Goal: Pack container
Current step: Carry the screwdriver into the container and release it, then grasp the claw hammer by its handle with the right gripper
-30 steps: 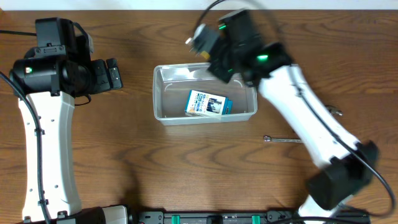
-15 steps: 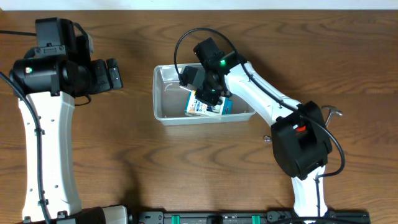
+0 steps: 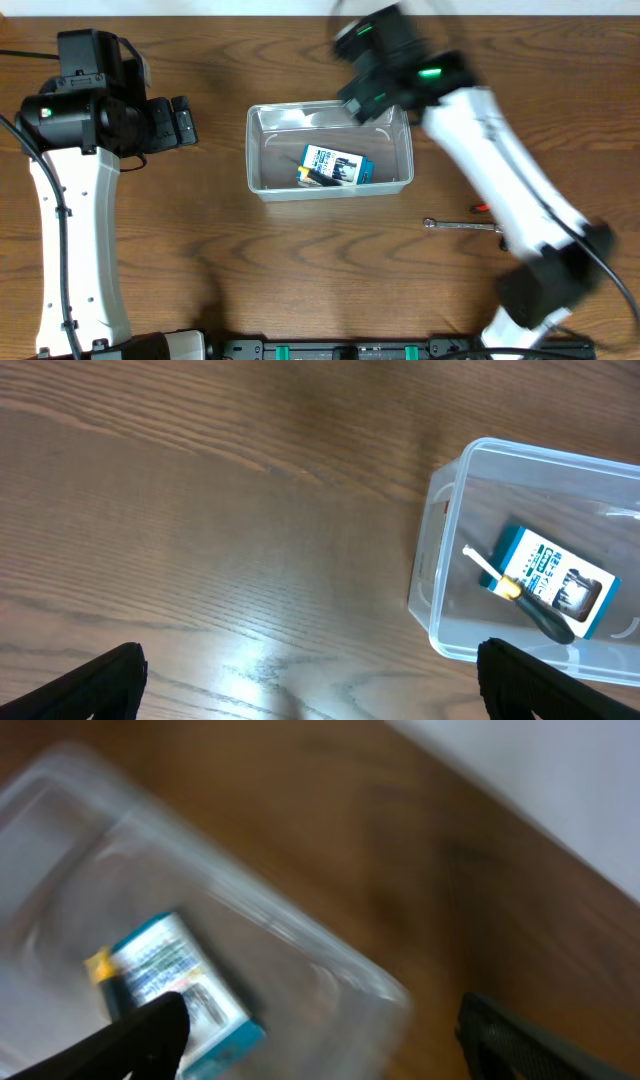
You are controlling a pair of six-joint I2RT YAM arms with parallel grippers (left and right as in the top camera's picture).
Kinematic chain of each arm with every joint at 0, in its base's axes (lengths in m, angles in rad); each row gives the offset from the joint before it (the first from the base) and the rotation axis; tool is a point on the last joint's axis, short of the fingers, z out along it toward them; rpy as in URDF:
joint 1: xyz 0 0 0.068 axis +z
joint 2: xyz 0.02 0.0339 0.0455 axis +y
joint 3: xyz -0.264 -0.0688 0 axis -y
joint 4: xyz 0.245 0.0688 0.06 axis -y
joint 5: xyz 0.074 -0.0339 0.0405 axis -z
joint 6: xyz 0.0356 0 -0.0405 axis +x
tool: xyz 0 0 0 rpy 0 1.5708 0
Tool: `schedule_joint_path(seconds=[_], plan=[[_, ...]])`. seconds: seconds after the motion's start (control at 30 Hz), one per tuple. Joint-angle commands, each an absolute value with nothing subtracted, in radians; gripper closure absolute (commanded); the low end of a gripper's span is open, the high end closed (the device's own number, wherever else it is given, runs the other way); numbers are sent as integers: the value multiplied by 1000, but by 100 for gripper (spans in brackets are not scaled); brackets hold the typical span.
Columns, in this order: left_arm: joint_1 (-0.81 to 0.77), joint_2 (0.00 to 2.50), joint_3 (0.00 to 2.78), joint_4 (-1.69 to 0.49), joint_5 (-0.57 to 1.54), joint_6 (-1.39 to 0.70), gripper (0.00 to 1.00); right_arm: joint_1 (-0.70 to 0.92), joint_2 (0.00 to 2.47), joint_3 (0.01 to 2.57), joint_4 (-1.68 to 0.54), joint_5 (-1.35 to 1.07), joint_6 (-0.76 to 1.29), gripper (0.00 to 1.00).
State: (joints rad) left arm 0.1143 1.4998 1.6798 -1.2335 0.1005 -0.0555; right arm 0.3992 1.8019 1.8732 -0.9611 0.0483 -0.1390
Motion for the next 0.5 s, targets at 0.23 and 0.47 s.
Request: schedule_joint_path(seconds=[0.23, 0.47], plan=[[114, 1504, 1679, -1245, 93, -61, 2, -49, 1713, 1794, -1354, 197, 564, 4], [114, 1504, 1679, -1245, 93, -61, 2, -175, 1713, 1514, -1227, 150, 514, 3]])
